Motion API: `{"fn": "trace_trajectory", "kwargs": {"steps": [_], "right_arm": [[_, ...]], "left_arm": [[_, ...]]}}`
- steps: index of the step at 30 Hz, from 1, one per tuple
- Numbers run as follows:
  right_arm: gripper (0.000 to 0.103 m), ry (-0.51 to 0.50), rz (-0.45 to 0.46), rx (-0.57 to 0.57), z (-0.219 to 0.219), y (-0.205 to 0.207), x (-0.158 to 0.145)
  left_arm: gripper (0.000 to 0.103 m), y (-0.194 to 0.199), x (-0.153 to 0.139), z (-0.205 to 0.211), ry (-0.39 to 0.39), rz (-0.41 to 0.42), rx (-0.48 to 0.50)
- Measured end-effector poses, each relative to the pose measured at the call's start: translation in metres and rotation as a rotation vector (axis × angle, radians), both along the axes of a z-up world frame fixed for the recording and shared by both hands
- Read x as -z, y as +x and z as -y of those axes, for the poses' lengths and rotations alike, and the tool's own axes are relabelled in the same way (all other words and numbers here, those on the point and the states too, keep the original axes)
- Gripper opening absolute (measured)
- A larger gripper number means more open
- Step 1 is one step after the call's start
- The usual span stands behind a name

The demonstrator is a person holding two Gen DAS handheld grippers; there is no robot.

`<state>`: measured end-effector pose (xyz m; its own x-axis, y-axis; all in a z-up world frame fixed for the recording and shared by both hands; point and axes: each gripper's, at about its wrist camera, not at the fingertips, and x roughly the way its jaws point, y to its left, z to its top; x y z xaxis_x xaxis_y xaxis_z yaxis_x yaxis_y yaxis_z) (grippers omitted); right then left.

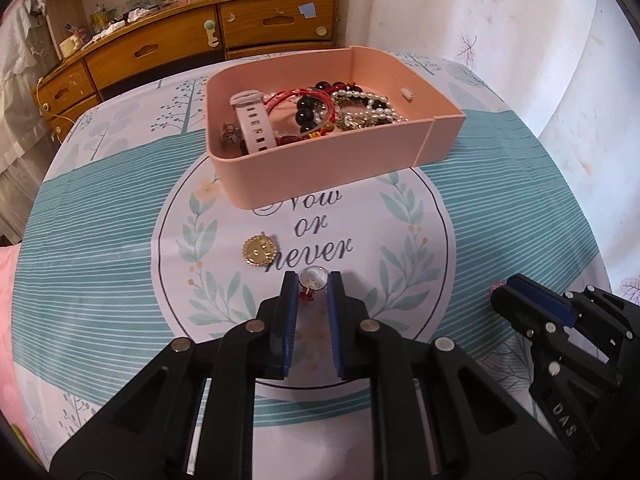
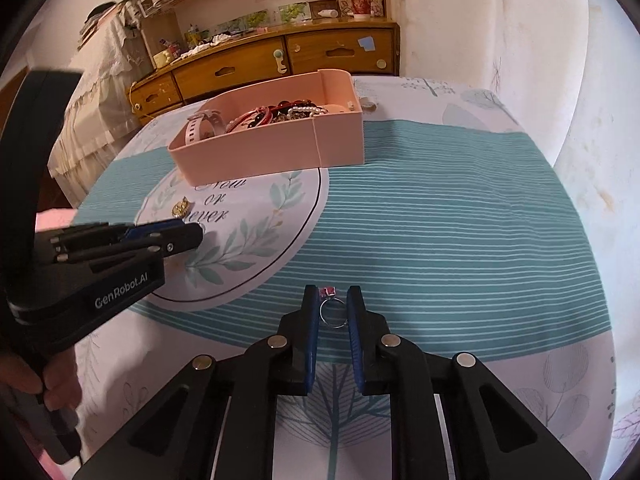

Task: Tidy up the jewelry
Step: 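Grasp the red-stone ring with the left gripper, then lower the ring into the pink tray and open the left gripper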

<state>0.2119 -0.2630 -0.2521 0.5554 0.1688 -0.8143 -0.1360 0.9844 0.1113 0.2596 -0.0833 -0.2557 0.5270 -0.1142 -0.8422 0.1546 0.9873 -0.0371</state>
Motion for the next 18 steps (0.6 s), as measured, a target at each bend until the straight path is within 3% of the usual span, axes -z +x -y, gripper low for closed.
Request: {"fn": "trace_trajectory", "kwargs": {"steps": [2, 3, 4, 12, 18], "right_arm": [[0.013, 0.025, -0.01, 0.018, 0.002, 0.003, 0.0], [0.006, 0.04, -0.01, 0.026, 0.002, 0.005, -0.001], [0.005, 0.05, -0.011, 0.028, 0.001, 0.006, -0.002], [0.005, 0.098, -0.025, 0.034, -0.015, 0.016, -0.009], [0.005, 0.131, 0.03, -0.018, -0.032, 0.024, -0.029]], "left_arm": [[0.012, -0.001, -0.002, -0.004, -0.003, 0.001, -0.007], [0.012, -0.002, -0.003, -0.006, -0.004, 0.002, -0.008], [0.012, -0.003, -0.005, -0.008, -0.006, 0.004, -0.008], [0.012, -0.007, -0.027, -0.024, -0.035, 0.019, -0.015], [0.012, -0.003, -0.057, -0.036, -0.032, 0.066, -0.005]]}}
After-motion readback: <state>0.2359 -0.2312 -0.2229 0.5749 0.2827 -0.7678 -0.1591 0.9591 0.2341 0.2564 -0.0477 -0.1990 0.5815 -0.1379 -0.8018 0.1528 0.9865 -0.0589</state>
